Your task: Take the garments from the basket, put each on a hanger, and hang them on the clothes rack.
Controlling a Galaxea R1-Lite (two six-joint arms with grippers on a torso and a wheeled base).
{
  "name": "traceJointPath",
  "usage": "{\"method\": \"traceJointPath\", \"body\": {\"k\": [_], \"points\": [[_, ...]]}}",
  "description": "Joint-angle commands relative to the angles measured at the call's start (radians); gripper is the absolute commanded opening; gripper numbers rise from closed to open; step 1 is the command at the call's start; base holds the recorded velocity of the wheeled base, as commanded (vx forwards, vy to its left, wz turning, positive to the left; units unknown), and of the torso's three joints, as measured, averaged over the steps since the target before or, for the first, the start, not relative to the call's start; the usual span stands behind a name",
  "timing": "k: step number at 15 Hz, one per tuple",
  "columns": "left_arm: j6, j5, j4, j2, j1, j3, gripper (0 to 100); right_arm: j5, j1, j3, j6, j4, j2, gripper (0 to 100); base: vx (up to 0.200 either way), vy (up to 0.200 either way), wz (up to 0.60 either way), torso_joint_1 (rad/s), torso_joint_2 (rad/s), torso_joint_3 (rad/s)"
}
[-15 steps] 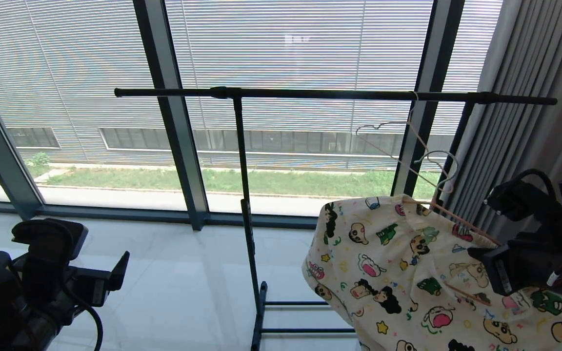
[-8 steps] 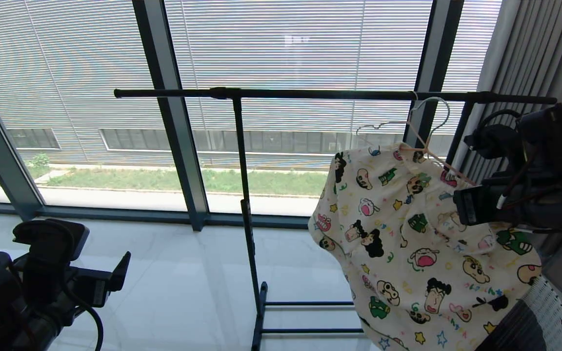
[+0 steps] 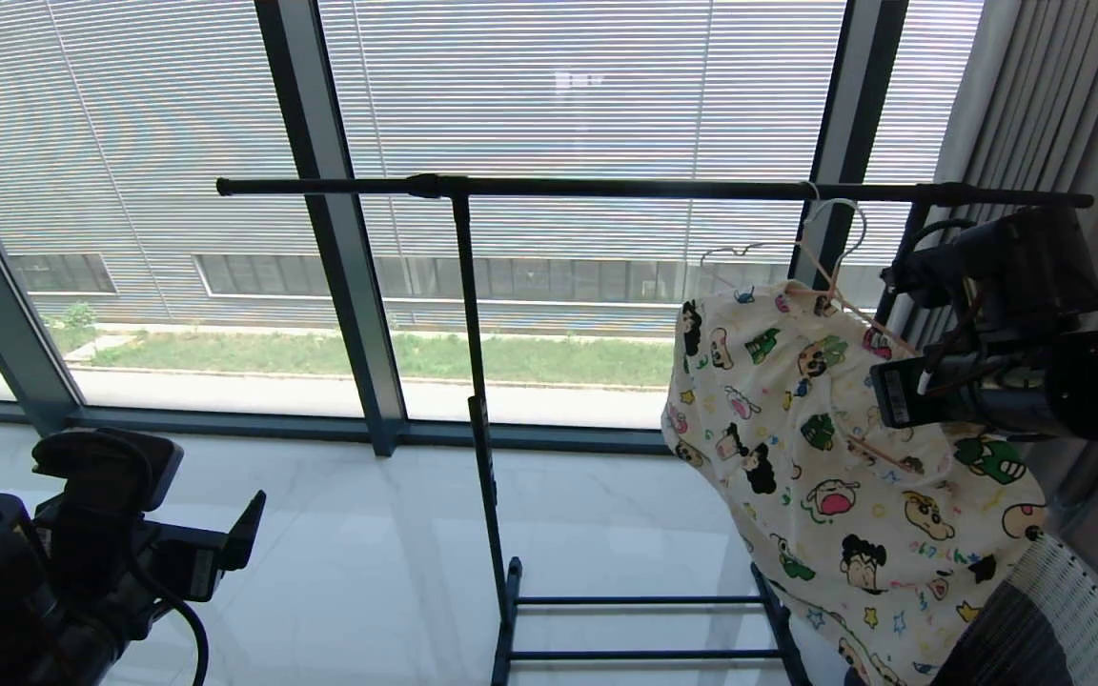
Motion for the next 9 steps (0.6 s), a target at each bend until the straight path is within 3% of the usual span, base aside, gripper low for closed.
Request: {"method": "traceJointPath", "body": {"k": [1,9], "points": [[-0.001,0.001,0.000,0.000,-0.013,0.000,100,-0.001,0.001,-0.001,0.000,0.000,0.000,0,0.200,0.000,0.00,0.002,0.01,0.002],[-0.001,0.001,0.000,0.000,-0.016,0.000,100,-0.002,0.004,0.006,-0.005,0.003,-0.062,0,0.200,0.000,0.00,0.005,0.00,0.003]]}}
